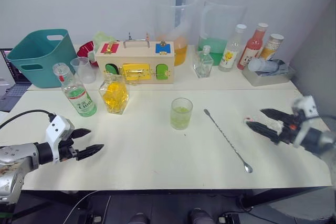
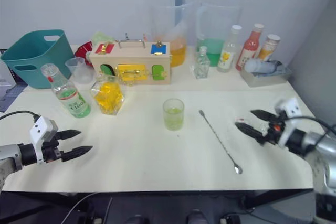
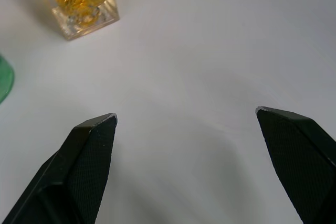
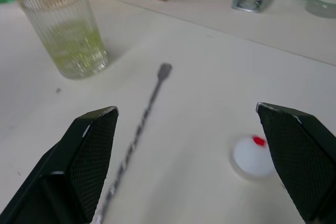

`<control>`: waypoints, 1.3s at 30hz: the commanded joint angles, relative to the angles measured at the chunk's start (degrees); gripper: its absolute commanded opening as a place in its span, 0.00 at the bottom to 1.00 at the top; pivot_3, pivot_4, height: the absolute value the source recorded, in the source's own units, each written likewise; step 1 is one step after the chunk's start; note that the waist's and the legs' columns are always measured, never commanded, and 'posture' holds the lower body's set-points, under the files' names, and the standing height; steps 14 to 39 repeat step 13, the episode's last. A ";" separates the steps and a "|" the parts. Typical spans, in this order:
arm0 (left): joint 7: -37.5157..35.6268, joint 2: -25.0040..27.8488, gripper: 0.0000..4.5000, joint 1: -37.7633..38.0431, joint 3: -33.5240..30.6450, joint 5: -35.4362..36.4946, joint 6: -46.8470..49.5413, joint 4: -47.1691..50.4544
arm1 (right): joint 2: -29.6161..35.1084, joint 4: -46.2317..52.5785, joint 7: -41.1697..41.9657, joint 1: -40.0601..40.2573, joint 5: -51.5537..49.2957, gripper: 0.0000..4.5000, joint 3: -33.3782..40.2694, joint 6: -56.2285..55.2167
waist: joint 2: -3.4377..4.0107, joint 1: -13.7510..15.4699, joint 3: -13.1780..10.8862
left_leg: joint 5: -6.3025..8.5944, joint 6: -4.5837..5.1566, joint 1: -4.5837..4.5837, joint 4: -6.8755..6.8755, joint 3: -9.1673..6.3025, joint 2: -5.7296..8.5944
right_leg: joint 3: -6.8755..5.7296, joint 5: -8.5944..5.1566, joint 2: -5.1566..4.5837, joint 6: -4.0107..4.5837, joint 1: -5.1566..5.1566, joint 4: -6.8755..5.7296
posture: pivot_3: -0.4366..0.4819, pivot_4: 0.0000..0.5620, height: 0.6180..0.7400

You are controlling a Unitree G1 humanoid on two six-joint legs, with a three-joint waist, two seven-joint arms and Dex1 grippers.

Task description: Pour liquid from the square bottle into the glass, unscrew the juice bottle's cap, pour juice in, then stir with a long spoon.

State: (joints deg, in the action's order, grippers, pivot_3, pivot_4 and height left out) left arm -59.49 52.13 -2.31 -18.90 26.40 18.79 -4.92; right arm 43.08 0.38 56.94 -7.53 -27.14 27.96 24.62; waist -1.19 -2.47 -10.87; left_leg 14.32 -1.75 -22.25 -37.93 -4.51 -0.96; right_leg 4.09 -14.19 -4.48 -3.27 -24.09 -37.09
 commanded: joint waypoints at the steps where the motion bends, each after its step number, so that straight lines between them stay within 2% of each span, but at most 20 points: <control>1: 3.79 -1.69 1.00 0.26 -2.55 -2.74 -5.28 -1.02 | -1.79 -1.32 -1.11 3.10 0.65 0.99 2.89 -7.70 | 0.00 -0.03 0.00 | 0.00 0.00 0.02 0.00 0.01 0.00 | 0.01 0.00 0.00 0.00 0.01 0.01 | 0.48 0.27 1.00; 6: 7.45 -6.78 1.00 2.31 -4.74 -3.41 -10.73 -0.99 | -4.40 -4.22 -2.03 7.35 1.72 0.99 3.64 -15.76 | 0.01 -0.16 0.01 | -0.01 0.00 0.14 0.00 0.04 -0.03 | 0.05 0.00 0.02 0.01 0.07 -0.03 | 0.48 0.27 1.00; 13: 11.51 -9.76 1.00 4.13 -4.63 -5.16 -12.53 -2.02 | -5.22 -6.86 -3.21 7.57 1.60 0.99 2.05 -19.70 | 0.01 -0.12 0.02 | -0.01 0.00 0.22 0.00 0.08 -0.03 | 0.09 0.00 0.02 0.00 0.14 -0.02 | 0.48 0.27 1.00; 39: 11.51 -9.76 1.00 4.13 -4.63 -5.16 -12.53 -2.02 | -5.22 -6.86 -3.21 7.57 1.60 0.99 2.05 -19.70 | 0.01 -0.12 0.02 | -0.01 0.00 0.22 0.00 0.08 -0.03 | 0.09 0.00 0.02 0.00 0.14 -0.02 | 0.48 0.27 1.00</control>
